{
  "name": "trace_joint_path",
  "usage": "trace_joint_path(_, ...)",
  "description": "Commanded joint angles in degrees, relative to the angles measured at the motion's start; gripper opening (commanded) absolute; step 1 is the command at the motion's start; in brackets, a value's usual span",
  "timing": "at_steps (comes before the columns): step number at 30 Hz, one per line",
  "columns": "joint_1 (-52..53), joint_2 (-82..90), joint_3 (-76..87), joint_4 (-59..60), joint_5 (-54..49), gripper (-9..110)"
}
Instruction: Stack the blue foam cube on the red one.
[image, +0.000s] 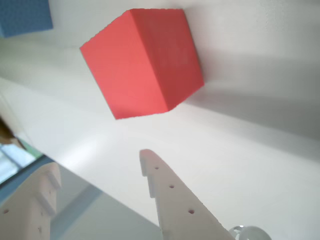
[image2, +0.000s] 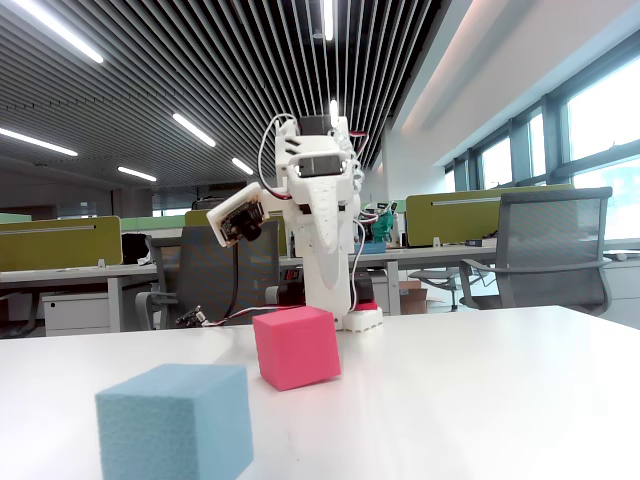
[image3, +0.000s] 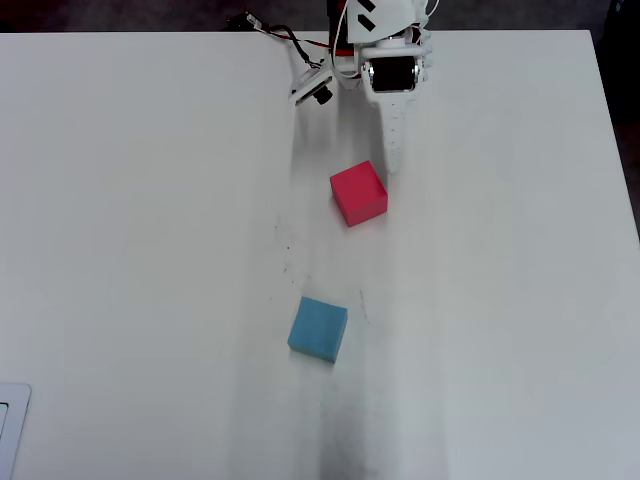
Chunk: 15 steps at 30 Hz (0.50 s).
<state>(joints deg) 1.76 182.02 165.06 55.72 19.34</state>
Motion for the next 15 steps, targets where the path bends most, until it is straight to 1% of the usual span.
trace_joint_path(1, -0.5, 0.4, -0.4, -1.0, 0.0, 21)
trace_joint_path(9, -0.5, 0.4, -0.4, -1.0, 0.0, 21)
trace_joint_path(11, -1.0, 0.4, -0.4, -1.0, -0.3, 25)
trace_joint_path(15, -1.0, 0.4, -0.4, -0.9, 0.0, 25)
